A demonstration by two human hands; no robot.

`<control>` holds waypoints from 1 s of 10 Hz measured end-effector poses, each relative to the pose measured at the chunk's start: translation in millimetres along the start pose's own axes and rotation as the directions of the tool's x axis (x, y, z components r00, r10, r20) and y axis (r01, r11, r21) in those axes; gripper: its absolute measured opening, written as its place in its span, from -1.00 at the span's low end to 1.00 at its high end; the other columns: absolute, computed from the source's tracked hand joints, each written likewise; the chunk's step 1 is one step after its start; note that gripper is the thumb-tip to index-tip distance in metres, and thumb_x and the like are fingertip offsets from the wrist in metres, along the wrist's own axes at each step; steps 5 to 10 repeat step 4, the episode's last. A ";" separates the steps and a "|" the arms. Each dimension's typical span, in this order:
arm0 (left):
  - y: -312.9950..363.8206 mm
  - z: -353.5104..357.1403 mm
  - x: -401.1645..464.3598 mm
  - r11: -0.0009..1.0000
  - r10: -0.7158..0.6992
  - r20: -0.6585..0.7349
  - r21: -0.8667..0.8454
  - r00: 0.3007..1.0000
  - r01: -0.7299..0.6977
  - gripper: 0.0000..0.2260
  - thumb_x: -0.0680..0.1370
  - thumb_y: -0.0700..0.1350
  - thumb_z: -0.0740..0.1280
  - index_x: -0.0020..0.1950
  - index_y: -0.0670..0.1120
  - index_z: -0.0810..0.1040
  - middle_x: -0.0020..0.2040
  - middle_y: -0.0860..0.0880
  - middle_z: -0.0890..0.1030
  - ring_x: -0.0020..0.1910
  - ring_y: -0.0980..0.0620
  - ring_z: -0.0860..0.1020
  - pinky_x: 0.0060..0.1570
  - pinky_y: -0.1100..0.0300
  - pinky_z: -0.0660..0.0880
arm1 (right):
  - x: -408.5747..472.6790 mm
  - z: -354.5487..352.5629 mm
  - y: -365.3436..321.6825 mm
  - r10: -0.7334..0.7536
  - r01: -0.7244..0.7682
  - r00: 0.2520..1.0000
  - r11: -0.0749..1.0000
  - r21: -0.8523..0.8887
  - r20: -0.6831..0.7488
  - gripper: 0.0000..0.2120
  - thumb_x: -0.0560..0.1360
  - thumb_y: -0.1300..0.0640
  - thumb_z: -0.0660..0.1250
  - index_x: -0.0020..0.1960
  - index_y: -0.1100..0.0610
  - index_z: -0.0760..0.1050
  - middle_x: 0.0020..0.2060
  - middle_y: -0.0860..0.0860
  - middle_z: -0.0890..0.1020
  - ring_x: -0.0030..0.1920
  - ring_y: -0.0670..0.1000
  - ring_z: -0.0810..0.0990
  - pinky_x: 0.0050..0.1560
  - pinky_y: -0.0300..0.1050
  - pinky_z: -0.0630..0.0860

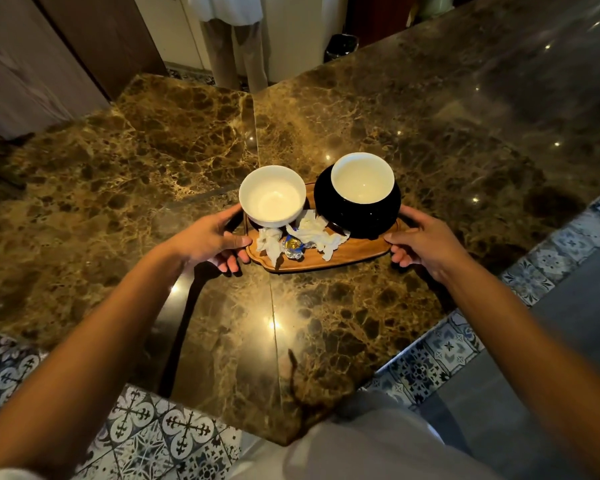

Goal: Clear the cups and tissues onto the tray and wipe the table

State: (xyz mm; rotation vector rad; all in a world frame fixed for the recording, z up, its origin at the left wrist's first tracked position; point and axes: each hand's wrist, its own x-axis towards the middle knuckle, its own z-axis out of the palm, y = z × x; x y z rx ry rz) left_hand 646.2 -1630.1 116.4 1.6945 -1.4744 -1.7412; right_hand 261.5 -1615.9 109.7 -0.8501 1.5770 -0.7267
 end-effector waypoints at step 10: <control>1.5 4.3 -68.2 0.942 0.190 -0.166 0.308 0.968 -0.132 -0.81 0.63 -0.08 0.37 0.21 -0.13 0.58 -0.16 -0.19 0.72 -0.28 -0.12 0.70 -0.30 0.11 0.65 | -87.4 17.6 6.2 -0.306 0.234 0.929 0.921 -0.312 -0.207 -0.67 0.59 -0.03 0.36 -0.17 0.23 0.49 -0.39 0.12 0.56 -0.43 -0.04 0.53 -0.36 -0.17 0.50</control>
